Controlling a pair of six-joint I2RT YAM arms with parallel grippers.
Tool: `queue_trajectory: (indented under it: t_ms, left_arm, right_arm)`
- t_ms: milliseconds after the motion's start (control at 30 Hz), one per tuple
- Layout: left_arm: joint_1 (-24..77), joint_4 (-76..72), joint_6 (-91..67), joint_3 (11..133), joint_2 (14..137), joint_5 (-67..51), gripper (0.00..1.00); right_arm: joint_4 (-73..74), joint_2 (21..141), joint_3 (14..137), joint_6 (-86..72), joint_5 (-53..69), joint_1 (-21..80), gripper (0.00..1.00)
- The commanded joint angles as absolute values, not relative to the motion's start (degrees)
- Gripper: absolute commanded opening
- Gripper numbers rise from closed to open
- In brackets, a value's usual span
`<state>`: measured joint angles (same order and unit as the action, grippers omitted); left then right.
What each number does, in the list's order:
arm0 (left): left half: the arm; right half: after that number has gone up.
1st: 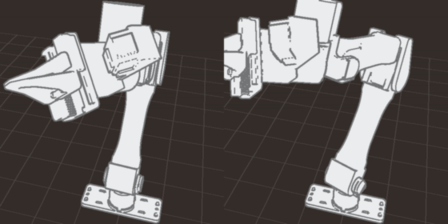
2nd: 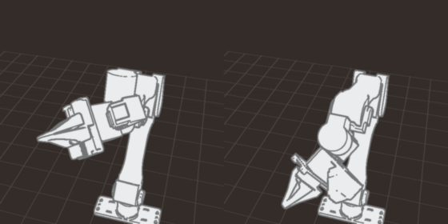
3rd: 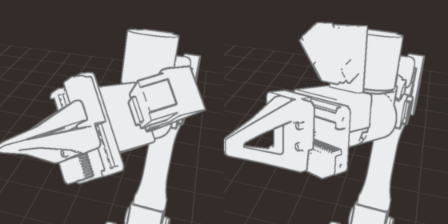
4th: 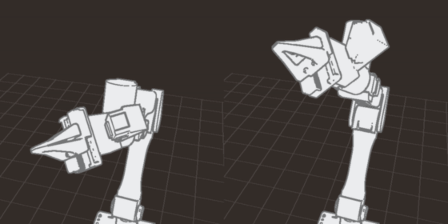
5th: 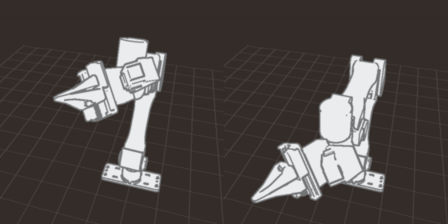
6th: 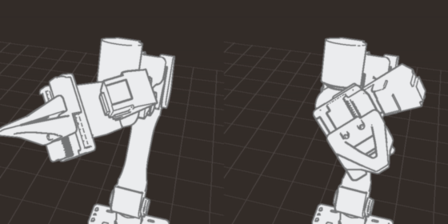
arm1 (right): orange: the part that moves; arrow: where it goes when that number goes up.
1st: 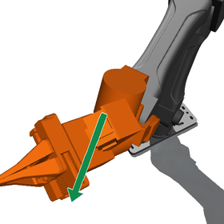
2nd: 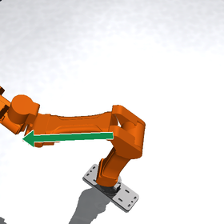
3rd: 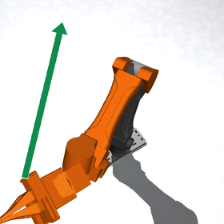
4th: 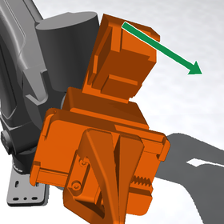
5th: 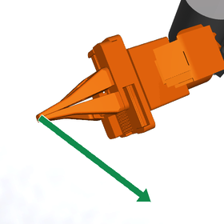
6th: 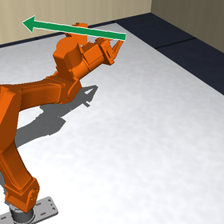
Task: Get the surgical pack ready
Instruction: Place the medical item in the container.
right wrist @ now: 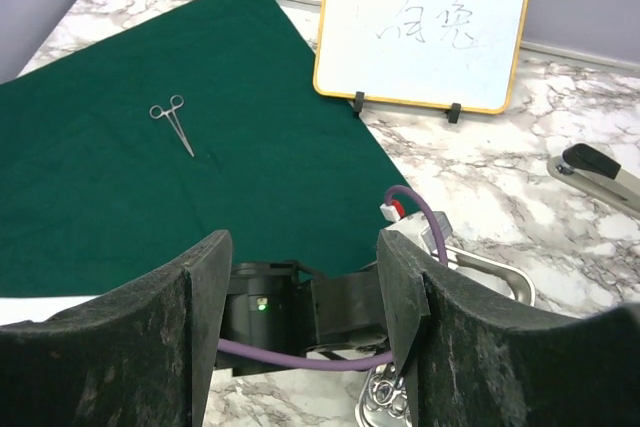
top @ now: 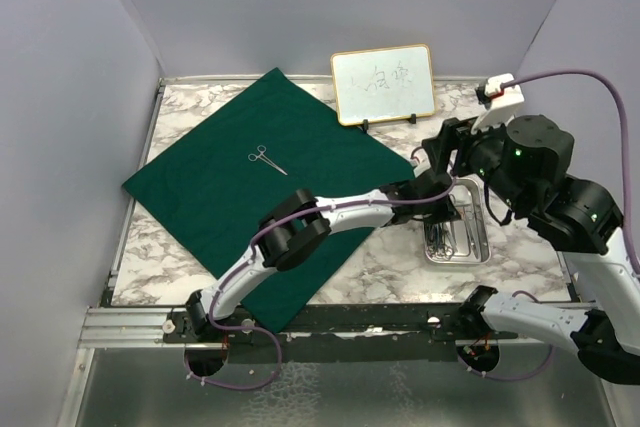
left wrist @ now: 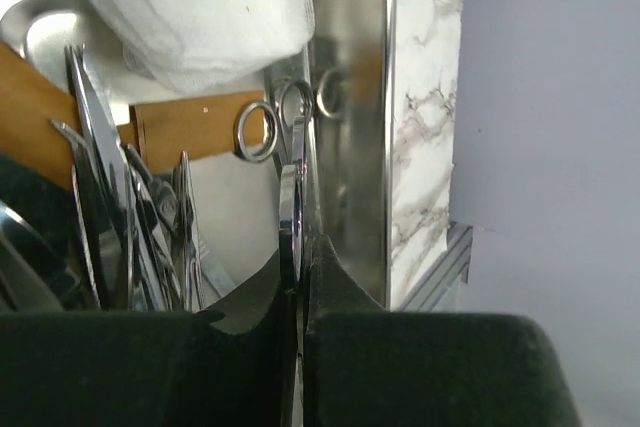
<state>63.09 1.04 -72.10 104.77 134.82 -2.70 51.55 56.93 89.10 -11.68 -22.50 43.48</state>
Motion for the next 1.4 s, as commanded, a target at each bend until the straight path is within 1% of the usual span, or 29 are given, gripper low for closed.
queue_trajectory:
  t_ms: [0, 133, 200, 333, 400, 467, 567, 700, 767, 833, 900, 1000, 1100, 1233, 1367]
  left_arm:
    - [64.08, 10.44, -72.31, 113.37, 139.54, 0.20, 0.01]
    - [64.55, 12.28, -71.54, 115.64, 140.71, 0.68, 0.04]
    - [64.92, 12.51, -71.46, 115.35, 140.67, 0.74, 0.08]
    - [64.86, 12.97, -70.46, 114.73, 140.14, -1.31, 0.31]
    - [64.75, 13.08, -69.24, 114.93, 139.61, -3.25, 0.39]
    - [64.67, 13.30, -68.25, 114.21, 138.09, -5.61, 0.44]
    - [63.96, 13.24, -64.55, 109.20, 132.48, -7.75, 0.47]
    - [61.38, 9.03, -58.41, 93.82, 119.34, -9.50, 0.52]
    - [59.21, 7.23, -56.45, 84.75, 110.49, -9.40, 0.54]
    - [56.15, 5.28, -54.76, 76.34, 104.00, -11.28, 0.56]
    - [52.86, 5.72, -52.17, 71.31, 99.27, -14.72, 0.57]
    - [48.29, 8.72, -49.87, 63.92, 89.63, -13.43, 0.58]
    - [39.70, 12.28, -48.31, 56.26, 81.94, -12.90, 0.59]
    - [27.26, 23.20, -43.71, 54.86, 78.11, -6.55, 0.60]
    - [16.60, 34.38, -45.11, 61.30, 83.61, 0.07, 0.58]
  right_arm:
    - [52.84, 54.63, 90.03, -10.69, -24.44, 43.42, 0.61]
    - [52.63, 53.79, 89.44, -10.69, -24.46, 43.42, 0.61]
    - [52.47, 53.55, 89.46, -10.71, -24.44, 43.42, 0.61]
    - [52.18, 53.52, 89.75, -10.77, -24.04, 43.42, 0.61]
    - [51.43, 53.63, 89.55, -10.93, -23.61, 43.42, 0.61]
    - [50.57, 54.22, 89.24, -10.93, -23.25, 43.42, 0.61]
    - [49.67, 55.06, 89.31, -10.94, -23.30, 43.41, 0.61]
    - [46.62, 54.62, 88.58, -10.99, -22.12, 43.42, 0.61]
    - [45.18, 54.83, 87.88, -10.95, -21.23, 43.41, 0.61]
    - [43.92, 55.35, 86.77, -11.11, -20.81, 43.42, 0.61]
    - [42.04, 55.76, 85.26, -11.17, -19.94, 43.40, 0.61]
    - [40.55, 57.52, 83.98, -11.68, -18.33, 43.42, 0.61]
    - [38.59, 59.66, 82.06, -11.83, -16.34, 43.42, 0.61]
    - [35.54, 63.82, 79.90, -12.05, -12.80, 43.42, 0.61]
    - [33.51, 68.19, 78.76, -12.38, -11.18, 43.42, 0.61]
